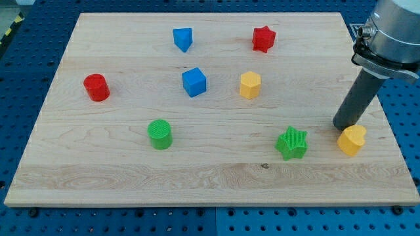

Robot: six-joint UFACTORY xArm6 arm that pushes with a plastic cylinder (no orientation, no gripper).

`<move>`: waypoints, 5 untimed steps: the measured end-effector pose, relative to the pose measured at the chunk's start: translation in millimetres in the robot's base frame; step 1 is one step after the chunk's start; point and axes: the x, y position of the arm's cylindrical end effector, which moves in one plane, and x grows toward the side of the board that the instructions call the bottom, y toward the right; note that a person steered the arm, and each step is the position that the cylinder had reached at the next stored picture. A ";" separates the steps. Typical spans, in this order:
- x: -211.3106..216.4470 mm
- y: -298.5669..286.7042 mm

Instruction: Move yellow heart to the bottom right of the board

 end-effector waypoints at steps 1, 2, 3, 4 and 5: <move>0.2 -0.5; 10.1 -0.5; 24.4 -0.5; 24.4 -0.5; 24.4 -9.2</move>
